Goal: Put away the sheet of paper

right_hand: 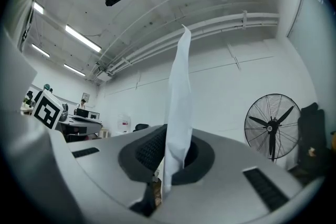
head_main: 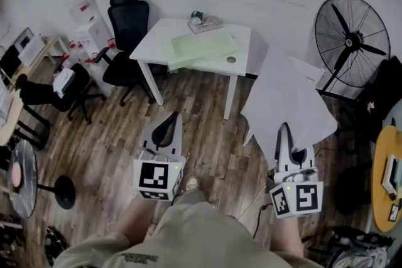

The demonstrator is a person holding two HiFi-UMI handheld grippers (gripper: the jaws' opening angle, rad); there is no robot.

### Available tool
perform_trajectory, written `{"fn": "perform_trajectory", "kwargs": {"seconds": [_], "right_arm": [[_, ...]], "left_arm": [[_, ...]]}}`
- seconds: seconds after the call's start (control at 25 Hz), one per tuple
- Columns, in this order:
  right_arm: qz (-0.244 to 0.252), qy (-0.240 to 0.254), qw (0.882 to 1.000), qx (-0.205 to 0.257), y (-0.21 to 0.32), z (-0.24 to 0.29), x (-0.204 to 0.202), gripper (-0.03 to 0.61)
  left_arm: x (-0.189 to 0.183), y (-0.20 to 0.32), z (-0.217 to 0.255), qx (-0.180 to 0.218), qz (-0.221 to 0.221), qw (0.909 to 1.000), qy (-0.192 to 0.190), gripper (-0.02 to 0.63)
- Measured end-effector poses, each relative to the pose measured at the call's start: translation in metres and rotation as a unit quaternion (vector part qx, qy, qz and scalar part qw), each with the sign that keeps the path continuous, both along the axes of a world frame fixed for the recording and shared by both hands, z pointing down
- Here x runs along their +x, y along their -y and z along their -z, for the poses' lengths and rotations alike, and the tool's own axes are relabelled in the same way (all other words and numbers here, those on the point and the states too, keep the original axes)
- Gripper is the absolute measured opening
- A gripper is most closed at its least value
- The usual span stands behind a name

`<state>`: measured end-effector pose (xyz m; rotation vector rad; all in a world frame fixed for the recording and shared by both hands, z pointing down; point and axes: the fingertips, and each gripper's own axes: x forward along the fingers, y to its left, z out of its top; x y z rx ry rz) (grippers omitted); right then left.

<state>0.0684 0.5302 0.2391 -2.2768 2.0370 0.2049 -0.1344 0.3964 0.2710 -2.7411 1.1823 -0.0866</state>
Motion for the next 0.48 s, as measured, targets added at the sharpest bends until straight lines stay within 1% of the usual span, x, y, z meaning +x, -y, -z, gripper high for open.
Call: {"fn": "perform_trajectory", "kwargs": {"seconds": [0.16,0.32,0.48], "right_arm": [[-0.004,0.001,1.0,-0.01,0.007,-0.008,0.005,0.023],[-0.005,-0.001,1.0,-0.018,0.023,-0.014,0.01,0.024],[-0.006,-0.009,1.0,-0.025,0.046,-0.016,0.021,0.023]], "left_arm": [[0.009,0.004,-0.002,0.006,-0.006,1.0,0.002,0.021],[0.007,0.023,-0.009,-0.005,0.001,1.0,-0.004,0.021],[0.021,0.046,-0.014,-0.01,-0.002,0.9999,-0.01,0.021]]}}
